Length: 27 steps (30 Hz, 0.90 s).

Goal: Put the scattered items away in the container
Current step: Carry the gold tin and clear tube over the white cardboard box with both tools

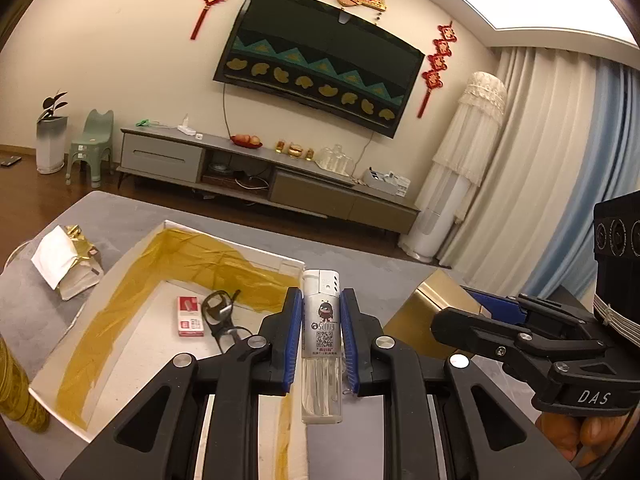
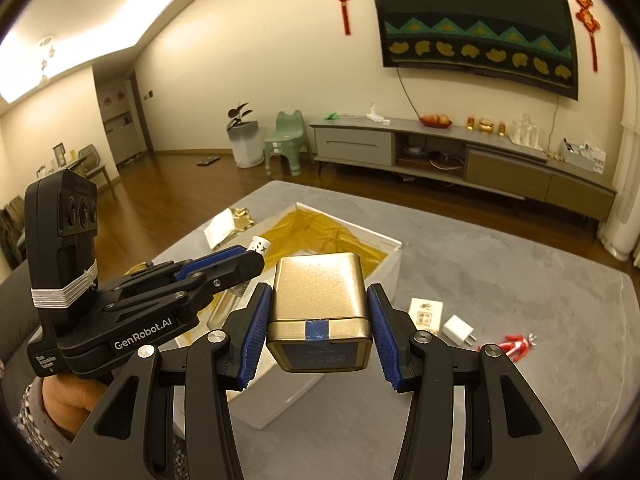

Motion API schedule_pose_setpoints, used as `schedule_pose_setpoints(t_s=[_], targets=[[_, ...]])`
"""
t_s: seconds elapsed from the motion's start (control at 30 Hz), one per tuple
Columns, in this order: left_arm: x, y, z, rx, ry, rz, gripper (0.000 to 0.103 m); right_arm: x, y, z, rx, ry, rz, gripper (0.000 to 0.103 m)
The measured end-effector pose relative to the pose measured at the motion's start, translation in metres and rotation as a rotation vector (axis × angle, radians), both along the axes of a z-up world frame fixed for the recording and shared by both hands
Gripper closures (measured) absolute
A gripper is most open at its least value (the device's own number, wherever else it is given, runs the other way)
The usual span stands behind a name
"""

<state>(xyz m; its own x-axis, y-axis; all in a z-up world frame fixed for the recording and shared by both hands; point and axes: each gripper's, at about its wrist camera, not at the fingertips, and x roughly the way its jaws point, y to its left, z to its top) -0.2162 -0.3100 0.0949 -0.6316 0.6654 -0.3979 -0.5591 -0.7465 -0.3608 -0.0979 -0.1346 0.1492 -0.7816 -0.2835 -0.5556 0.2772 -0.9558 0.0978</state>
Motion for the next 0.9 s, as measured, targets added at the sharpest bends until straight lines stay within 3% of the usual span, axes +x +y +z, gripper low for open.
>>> schedule_pose_setpoints(t_s=[0.47, 0.9], targets=[[-0.034, -0.042, -0.009, 0.012, -0.062, 0.075, 0.083, -0.027, -0.034, 0.009, 0.057, 0.012, 0.066, 0.052], [-0.075, -0.054, -0.014, -0.05, -0.086, 0.133, 0.083, -0.058, -0.073, -0.02, 0.086, -0.053, 0.158, 0.052]])
